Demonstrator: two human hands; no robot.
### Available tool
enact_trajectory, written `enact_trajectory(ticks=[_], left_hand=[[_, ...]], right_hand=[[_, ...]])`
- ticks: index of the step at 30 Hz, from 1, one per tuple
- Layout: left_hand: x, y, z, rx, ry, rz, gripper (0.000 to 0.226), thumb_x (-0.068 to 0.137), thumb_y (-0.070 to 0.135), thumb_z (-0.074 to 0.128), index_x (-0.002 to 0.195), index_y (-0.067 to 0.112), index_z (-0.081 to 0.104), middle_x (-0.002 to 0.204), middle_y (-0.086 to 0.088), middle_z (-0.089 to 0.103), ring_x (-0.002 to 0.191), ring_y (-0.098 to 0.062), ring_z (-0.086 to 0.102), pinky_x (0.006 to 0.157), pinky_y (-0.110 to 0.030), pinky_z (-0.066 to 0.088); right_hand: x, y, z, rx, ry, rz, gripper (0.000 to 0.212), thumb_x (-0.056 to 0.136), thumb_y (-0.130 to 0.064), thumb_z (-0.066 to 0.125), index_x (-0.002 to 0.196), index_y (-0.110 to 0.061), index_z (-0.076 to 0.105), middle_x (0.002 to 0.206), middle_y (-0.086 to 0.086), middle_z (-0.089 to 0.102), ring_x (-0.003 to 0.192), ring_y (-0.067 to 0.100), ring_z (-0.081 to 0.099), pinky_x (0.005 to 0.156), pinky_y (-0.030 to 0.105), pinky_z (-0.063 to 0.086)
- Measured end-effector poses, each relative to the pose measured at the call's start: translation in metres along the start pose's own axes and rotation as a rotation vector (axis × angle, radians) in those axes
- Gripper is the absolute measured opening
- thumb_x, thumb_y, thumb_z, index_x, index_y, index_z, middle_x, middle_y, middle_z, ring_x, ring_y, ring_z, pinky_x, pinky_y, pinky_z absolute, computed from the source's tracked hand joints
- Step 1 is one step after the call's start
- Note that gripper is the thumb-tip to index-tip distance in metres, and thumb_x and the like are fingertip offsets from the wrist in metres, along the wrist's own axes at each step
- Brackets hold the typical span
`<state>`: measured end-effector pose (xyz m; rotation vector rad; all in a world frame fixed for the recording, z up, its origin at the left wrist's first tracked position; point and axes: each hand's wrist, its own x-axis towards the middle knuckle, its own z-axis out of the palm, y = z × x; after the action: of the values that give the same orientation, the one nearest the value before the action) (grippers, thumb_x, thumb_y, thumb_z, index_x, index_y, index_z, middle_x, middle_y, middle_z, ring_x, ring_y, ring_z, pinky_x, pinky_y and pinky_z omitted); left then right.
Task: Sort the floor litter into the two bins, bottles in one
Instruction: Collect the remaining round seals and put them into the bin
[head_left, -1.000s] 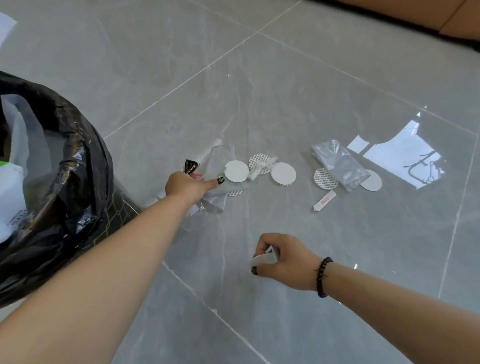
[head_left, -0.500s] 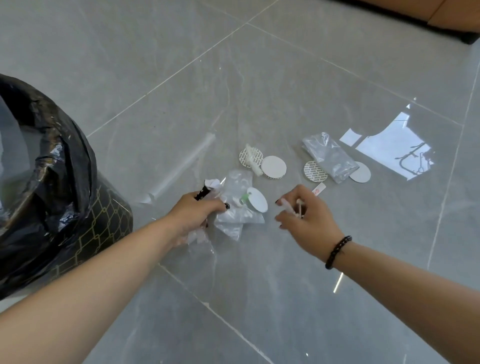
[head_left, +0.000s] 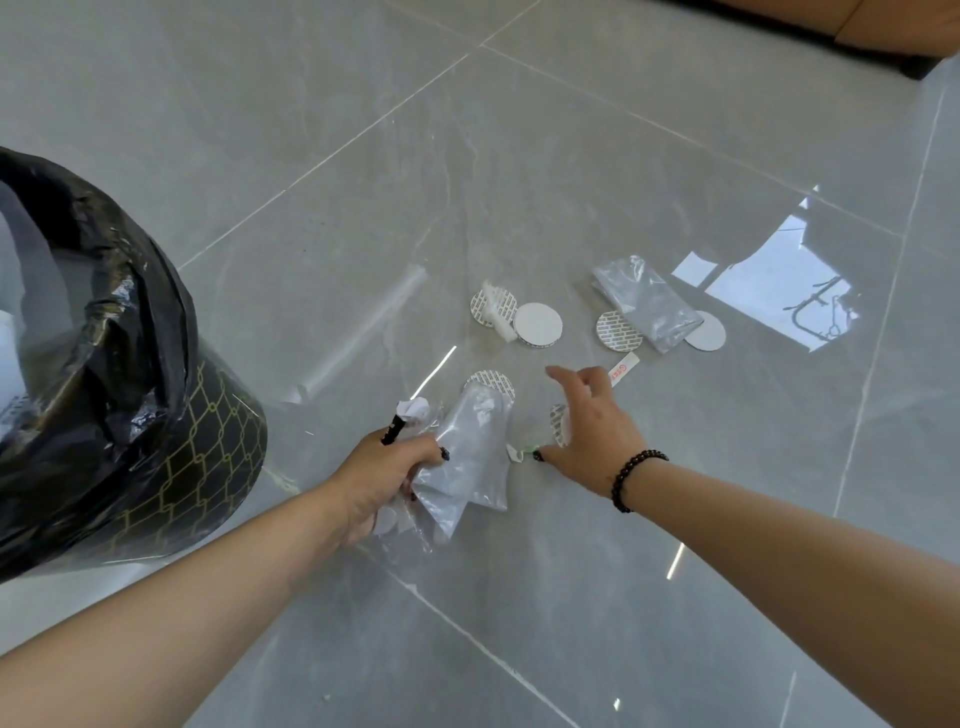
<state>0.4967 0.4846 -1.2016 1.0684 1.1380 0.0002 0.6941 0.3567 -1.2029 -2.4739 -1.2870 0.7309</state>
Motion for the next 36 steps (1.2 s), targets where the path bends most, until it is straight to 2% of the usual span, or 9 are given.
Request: enact_trajectory(ticks=[6, 8, 12, 20, 25, 27, 31, 33, 36], left_hand=[[-0.011, 0.006, -0.008, -0.002, 0.014, 0.054, 0.022, 0.065, 0.018, 0.068, 0.085, 0.01, 0.07, 0.079, -0.014, 0.064, 0.077, -0.028, 0.059, 0.075, -0.038, 0.043], [-0.015, 0.006, -0.011, 0.004, 0.024, 0.058, 0.026, 0.058, 0.022, 0.069, 0.082, 0.013, 0.069, 0.079, -0.014, 0.06, 0.077, -0.028, 0.056, 0.074, -0.038, 0.041], [-0.025, 0.008, -0.013, -0.005, 0.026, 0.067, 0.006, 0.058, 0.021, 0.066, 0.063, 0.019, 0.063, 0.073, -0.012, 0.058, 0.075, -0.028, 0.053, 0.073, -0.039, 0.038], [-0.028, 0.004, -0.014, -0.019, 0.043, 0.051, 0.027, 0.054, 0.022, 0.068, 0.079, 0.014, 0.062, 0.08, -0.015, 0.054, 0.077, -0.029, 0.051, 0.074, -0.04, 0.038], [-0.032, 0.01, -0.008, -0.045, 0.024, 0.067, 0.017, 0.063, 0.02, 0.07, 0.075, 0.014, 0.06, 0.077, -0.013, 0.051, 0.071, -0.027, 0.049, 0.069, -0.037, 0.041], [-0.035, 0.015, -0.004, -0.041, 0.008, 0.07, 0.01, 0.076, 0.01, 0.063, 0.071, 0.013, 0.056, 0.071, -0.013, 0.049, 0.063, -0.024, 0.048, 0.059, -0.03, 0.042], [-0.051, 0.022, 0.002, 0.001, 0.011, 0.098, 0.004, 0.079, 0.009, 0.061, 0.081, 0.01, 0.057, 0.076, -0.014, 0.046, 0.057, -0.021, 0.045, 0.048, -0.023, 0.039], [-0.061, 0.025, 0.006, 0.007, 0.014, 0.117, 0.013, 0.074, 0.017, 0.065, 0.083, 0.01, 0.06, 0.079, -0.014, 0.047, 0.054, -0.022, 0.044, 0.05, -0.024, 0.038], [-0.077, 0.032, 0.011, -0.033, -0.011, 0.164, 0.027, 0.063, 0.025, 0.066, 0.086, 0.013, 0.059, 0.081, -0.014, 0.049, 0.061, -0.024, 0.046, 0.059, -0.03, 0.037]], right_hand=[[0.001, 0.024, -0.005, 0.004, -0.073, 0.28, 0.056, 0.076, -0.033, 0.077, 0.122, -0.016, 0.05, 0.129, 0.005, 0.039, 0.105, 0.025, 0.053, 0.089, 0.033, 0.047], [-0.001, 0.024, -0.005, 0.044, -0.052, 0.273, 0.06, 0.075, -0.03, 0.078, 0.125, -0.016, 0.047, 0.127, 0.005, 0.04, 0.106, 0.024, 0.053, 0.088, 0.034, 0.048], [-0.012, 0.028, -0.009, 0.104, -0.042, 0.214, 0.081, 0.068, -0.027, 0.084, 0.135, -0.022, 0.038, 0.133, 0.004, 0.031, 0.114, 0.025, 0.05, 0.092, 0.035, 0.048], [-0.021, 0.049, -0.009, 0.079, -0.042, 0.338, 0.062, 0.069, -0.025, 0.083, 0.12, -0.014, 0.051, 0.126, 0.005, 0.038, 0.091, 0.019, 0.046, 0.078, 0.025, 0.041], [-0.018, 0.048, -0.016, 0.048, -0.056, 0.416, 0.064, 0.066, -0.029, 0.084, 0.117, -0.014, 0.048, 0.119, 0.005, 0.042, 0.099, 0.026, 0.05, 0.078, 0.033, 0.046], [-0.023, 0.042, -0.016, -0.063, -0.057, 0.349, 0.052, 0.072, -0.03, 0.078, 0.112, -0.015, 0.049, 0.11, 0.003, 0.048, 0.104, 0.025, 0.049, 0.077, 0.032, 0.046], [-0.046, 0.021, -0.007, -0.146, -0.119, 0.091, 0.012, 0.081, -0.011, 0.052, 0.089, -0.018, 0.047, 0.095, 0.001, 0.055, 0.086, 0.023, 0.054, 0.073, 0.033, 0.051], [-0.056, 0.008, -0.007, -0.022, -0.114, 0.008, 0.021, 0.076, -0.003, 0.049, 0.076, -0.024, 0.044, 0.09, 0.001, 0.058, 0.085, 0.025, 0.058, 0.075, 0.037, 0.053], [-0.064, -0.01, -0.018, 0.13, 0.003, -0.058, 0.029, 0.078, -0.004, 0.056, 0.068, -0.029, 0.043, 0.078, -0.001, 0.06, 0.075, 0.023, 0.058, 0.066, 0.031, 0.05]])
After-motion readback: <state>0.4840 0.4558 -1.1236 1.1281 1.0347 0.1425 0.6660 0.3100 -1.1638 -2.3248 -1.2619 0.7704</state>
